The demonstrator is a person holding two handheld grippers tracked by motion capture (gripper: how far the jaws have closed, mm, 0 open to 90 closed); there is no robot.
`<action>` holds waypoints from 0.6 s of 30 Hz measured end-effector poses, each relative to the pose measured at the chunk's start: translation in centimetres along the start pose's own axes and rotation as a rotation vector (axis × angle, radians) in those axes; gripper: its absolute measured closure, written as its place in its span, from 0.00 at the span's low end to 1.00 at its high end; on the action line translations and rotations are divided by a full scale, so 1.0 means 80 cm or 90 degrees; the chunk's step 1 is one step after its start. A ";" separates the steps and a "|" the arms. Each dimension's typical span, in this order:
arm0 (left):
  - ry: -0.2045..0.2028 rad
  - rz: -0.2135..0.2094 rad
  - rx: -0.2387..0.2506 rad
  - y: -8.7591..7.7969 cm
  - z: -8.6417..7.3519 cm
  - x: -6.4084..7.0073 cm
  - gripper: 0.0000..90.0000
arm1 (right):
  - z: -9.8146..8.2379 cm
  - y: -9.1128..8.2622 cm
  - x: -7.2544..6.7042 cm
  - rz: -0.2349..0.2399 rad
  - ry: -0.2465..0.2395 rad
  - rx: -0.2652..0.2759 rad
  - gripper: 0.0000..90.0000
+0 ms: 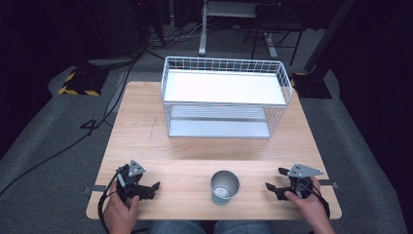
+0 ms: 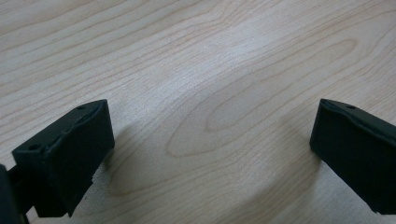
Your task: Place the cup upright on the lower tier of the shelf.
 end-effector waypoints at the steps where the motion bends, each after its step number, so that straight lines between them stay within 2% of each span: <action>1: 0.000 0.000 0.000 0.000 0.000 0.000 0.00 | 0.000 0.000 0.000 0.000 0.000 0.000 0.20; 2: 0.000 0.000 0.000 0.000 0.000 0.000 0.00 | 0.007 -0.005 -0.009 0.013 -0.005 0.010 0.20; 4: 0.001 0.000 0.000 0.000 0.000 0.000 0.00 | 0.010 -0.006 -0.012 0.017 -0.008 0.014 0.20; 11: 0.005 -0.002 -0.001 0.001 0.001 -0.001 0.00 | 0.032 -0.021 -0.051 0.070 -0.013 0.041 0.19; 12: 0.004 -0.002 0.000 0.001 0.001 -0.001 0.00 | 0.032 -0.021 -0.051 0.070 -0.013 0.041 0.19; 13: 0.007 -0.001 -0.002 0.001 0.001 -0.002 0.00 | 0.037 -0.024 -0.065 0.088 -0.015 0.042 0.18; 16: 0.005 -0.001 0.000 0.001 0.001 -0.002 0.00 | 0.042 -0.026 -0.077 0.104 -0.017 0.049 0.18; 17: 0.005 0.000 0.000 0.001 0.001 -0.002 0.00 | 0.049 -0.027 -0.094 0.126 -0.020 0.058 0.18; 18: 0.005 0.000 0.000 0.001 0.001 -0.002 0.00 | 0.049 -0.027 -0.094 0.126 -0.020 0.058 0.18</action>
Point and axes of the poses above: each handheld gripper's, and its own axes: y roughly forward along the jaws, z roughly out of its top, x roughly to its right, the point moved 10 cm from there along y, roughly forward along the jaws, and after that the axes turned 10 degrees about x, right-handed, at the moved point
